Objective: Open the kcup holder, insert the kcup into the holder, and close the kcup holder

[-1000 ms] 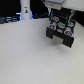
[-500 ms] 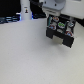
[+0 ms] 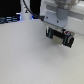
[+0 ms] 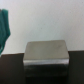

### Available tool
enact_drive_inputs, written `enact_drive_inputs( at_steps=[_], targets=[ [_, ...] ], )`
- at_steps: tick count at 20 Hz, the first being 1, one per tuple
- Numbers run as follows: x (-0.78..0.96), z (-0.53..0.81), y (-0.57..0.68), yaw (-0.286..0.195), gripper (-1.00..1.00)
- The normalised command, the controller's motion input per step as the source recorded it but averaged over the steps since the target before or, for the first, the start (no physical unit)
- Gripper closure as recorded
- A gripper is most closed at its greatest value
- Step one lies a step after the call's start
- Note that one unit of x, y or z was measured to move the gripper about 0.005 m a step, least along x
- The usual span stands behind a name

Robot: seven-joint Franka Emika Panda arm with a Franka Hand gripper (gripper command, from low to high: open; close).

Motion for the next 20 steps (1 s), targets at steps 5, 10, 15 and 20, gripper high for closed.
enact_drive_inputs(
  at_steps=[5,10,15,20],
  targets=[
    [0.19,-0.18,0.17,0.232,-1.0],
    [0.04,-0.2,0.21,0.228,-1.0],
    [-0.18,-0.05,0.27,0.178,-1.0],
    [-0.28,0.02,0.45,0.115,-1.0]
  ],
)
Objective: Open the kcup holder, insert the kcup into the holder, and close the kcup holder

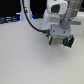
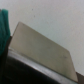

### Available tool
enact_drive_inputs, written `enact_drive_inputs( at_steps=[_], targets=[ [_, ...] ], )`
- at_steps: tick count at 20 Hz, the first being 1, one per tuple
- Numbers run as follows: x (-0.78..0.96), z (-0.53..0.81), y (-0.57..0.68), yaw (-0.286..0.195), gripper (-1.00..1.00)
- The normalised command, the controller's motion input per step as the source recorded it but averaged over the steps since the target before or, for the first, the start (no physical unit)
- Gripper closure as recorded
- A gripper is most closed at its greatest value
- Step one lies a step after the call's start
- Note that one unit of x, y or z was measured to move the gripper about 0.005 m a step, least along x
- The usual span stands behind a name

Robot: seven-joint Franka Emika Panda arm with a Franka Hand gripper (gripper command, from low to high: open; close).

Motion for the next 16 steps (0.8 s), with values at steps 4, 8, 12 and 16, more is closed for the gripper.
enact_drive_inputs(
  at_steps=[4,8,12,16],
  targets=[
    [-0.48,0.02,0.49,0.102,-1.0],
    [-0.59,0.02,0.47,0.106,-1.0],
    [-0.58,0.03,0.46,0.106,-1.0],
    [-0.63,0.03,0.47,0.102,-1.0]
  ],
)
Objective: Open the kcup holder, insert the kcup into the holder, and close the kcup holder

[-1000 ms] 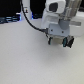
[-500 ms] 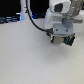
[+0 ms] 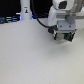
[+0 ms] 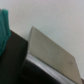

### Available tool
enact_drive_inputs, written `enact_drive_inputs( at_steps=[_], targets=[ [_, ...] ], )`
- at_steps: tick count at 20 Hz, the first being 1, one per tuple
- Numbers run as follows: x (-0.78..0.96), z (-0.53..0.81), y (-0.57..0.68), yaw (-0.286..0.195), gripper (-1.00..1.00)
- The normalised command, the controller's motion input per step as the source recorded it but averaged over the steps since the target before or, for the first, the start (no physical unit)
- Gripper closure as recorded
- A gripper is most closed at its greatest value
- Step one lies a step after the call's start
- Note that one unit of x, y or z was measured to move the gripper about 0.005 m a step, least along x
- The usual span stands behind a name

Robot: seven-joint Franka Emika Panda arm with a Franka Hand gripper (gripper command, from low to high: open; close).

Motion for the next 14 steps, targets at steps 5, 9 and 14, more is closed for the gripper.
enact_drive_inputs(
  at_steps=[5,9,14],
  targets=[
    [-0.69,0.01,0.46,0.087,-1.0],
    [-0.72,0.0,0.43,0.086,-1.0],
    [-0.69,0.0,0.41,0.095,-1.0]
  ],
)
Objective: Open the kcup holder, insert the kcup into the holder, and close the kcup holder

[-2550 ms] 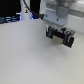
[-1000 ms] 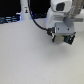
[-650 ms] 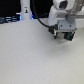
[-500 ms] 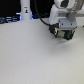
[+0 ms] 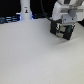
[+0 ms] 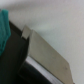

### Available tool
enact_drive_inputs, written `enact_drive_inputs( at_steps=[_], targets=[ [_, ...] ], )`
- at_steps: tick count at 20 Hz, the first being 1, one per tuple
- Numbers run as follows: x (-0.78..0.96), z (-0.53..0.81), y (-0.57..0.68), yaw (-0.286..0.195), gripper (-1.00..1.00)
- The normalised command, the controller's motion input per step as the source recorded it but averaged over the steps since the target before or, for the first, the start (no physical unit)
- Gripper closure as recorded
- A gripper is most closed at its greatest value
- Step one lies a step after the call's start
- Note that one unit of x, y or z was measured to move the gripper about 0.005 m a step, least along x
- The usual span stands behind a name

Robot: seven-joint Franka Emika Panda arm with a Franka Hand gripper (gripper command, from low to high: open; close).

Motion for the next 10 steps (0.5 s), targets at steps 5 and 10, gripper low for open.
enact_drive_inputs(
  at_steps=[5,10],
  targets=[
    [-0.64,0.01,0.42,0.095,-1.0],
    [-0.28,0.44,0.35,0.069,-1.0]
  ],
)
